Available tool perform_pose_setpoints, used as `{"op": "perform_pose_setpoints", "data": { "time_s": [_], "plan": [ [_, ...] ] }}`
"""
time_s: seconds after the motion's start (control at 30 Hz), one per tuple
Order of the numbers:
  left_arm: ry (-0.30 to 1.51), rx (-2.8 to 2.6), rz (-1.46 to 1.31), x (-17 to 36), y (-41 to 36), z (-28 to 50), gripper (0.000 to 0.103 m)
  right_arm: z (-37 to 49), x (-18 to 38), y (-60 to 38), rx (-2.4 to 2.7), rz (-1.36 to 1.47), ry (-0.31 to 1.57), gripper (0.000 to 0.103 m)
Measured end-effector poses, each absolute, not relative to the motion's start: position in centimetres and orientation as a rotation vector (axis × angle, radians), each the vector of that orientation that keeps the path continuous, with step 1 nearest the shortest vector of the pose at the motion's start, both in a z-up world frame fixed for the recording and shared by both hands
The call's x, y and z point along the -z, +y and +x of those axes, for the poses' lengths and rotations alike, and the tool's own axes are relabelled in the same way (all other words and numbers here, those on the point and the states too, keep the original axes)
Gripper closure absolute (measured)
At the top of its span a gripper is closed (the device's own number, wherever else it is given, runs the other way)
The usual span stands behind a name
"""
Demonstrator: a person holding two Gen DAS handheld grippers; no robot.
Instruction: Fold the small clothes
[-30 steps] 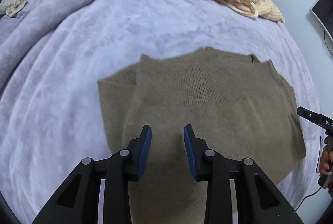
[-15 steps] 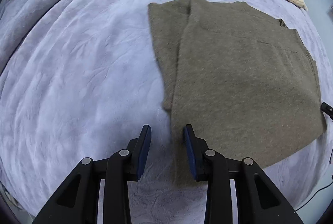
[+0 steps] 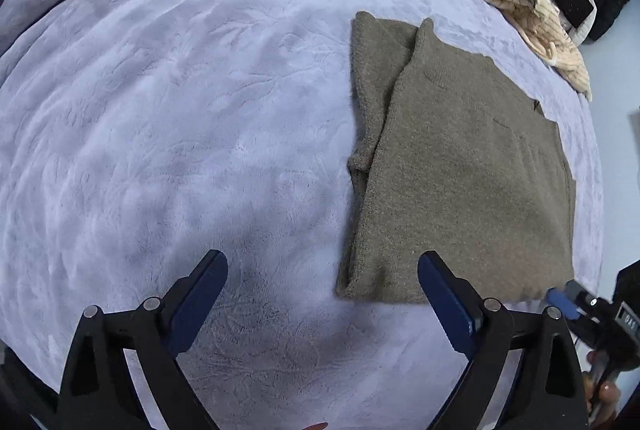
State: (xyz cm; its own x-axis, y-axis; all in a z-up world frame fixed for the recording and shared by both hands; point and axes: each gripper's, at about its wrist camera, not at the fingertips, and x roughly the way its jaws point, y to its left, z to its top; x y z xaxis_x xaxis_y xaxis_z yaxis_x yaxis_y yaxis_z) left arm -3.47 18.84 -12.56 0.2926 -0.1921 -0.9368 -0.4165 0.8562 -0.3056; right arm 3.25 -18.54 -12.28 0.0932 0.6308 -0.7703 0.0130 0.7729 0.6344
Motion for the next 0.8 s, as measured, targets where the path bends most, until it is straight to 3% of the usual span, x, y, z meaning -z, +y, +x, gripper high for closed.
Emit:
{"op": "perform_pose_setpoints", "data": {
  "time_s": [0.2, 0.43, 0.5, 0.67, 0.8],
  "plan": [
    [1.309, -0.171, -0.609, 13.3, 20.6, -5.1, 0.007, 0.4, 19.5, -8.7, -0.662, 0.848, 1.608, 0.05],
    [1.273, -0.224, -0.639, 13.3, 23.1, -6.5, 0.007, 1.2, 23.0, -1.4, -0.691, 0.977, 1.587, 0.051],
    [1.266, -0.235, -0.657, 13.4, 23.8, -6.7, 0.007, 1.8, 23.1, -0.2, -0.684, 0.97, 1.605, 0.094],
    [1.226, -0.236, -0.61, 12.5, 24.3, -7.0, 0.007, 2.0, 19.1, 0.4, -0.756, 0.8, 1.528, 0.095],
    [1.261, -0.24, -0.561, 13.8, 23.5, -5.9, 0.007, 1.2, 21.8, 1.1, -0.676, 0.766, 1.59, 0.095]
  ]
}}
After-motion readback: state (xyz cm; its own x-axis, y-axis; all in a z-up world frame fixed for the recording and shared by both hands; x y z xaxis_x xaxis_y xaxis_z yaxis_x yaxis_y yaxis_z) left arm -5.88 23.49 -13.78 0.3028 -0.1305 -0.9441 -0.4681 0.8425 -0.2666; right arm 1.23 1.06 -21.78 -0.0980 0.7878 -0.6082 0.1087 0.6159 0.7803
